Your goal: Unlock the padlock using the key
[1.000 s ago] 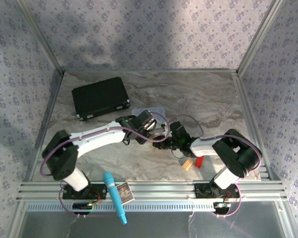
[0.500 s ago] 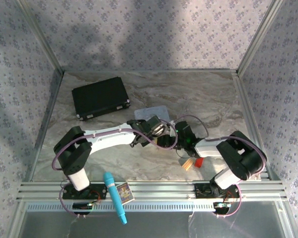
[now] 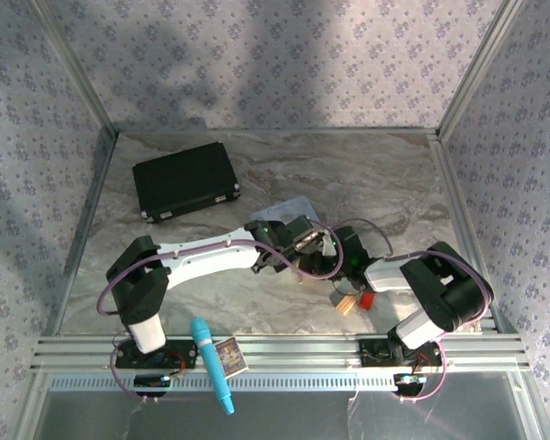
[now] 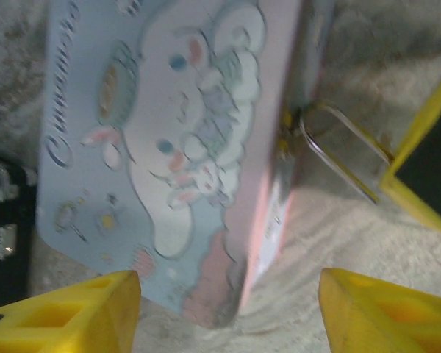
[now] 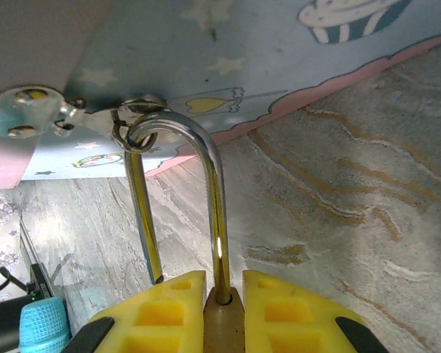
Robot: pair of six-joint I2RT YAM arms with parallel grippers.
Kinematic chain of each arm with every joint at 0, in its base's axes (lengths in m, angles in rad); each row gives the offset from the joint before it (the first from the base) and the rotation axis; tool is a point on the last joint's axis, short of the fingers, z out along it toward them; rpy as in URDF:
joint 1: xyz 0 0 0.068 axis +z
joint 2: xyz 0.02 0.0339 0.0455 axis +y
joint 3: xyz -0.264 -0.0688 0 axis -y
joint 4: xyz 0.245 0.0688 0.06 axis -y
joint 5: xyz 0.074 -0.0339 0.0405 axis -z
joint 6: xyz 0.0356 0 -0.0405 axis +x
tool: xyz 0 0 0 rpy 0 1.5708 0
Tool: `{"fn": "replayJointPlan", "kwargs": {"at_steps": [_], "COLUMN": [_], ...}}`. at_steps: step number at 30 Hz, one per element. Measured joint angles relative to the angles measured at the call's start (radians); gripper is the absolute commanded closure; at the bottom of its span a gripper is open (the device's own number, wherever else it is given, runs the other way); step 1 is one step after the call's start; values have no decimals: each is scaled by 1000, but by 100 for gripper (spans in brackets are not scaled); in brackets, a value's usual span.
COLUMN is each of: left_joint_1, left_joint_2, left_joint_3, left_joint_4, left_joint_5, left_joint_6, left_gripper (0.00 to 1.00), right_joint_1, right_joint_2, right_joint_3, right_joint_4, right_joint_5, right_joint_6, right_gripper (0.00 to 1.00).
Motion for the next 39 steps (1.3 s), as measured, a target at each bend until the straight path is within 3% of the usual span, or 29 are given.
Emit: {"fn": "replayJointPlan", "kwargs": {"at_steps": [7, 11, 18, 26, 39], "left_joint_1": [30, 33, 27, 24, 24], "left_joint_2": [130, 144, 124, 113, 105], "left_joint_3": [48, 47, 3, -29, -60], "left_joint_4": [19, 23, 77, 129, 200], "left_joint_5": [2, -29, -54, -66, -74], "left_joint_6": [112, 142, 145, 136, 137], "left_gripper": [36, 53, 68, 69, 70], "right_joint_1": [-2, -3, 3, 65, 100], "right_joint_2": [8, 8, 31, 72, 59], "right_joint_3": [-9, -9, -33, -66, -70], "right_joint_4": [33, 34, 132, 295, 321], "right_joint_5": [-4, -5, 17, 139, 286], "right_joint_6": [29, 36, 110, 272, 358], "right_gripper": [95, 95, 100, 100, 100]}}
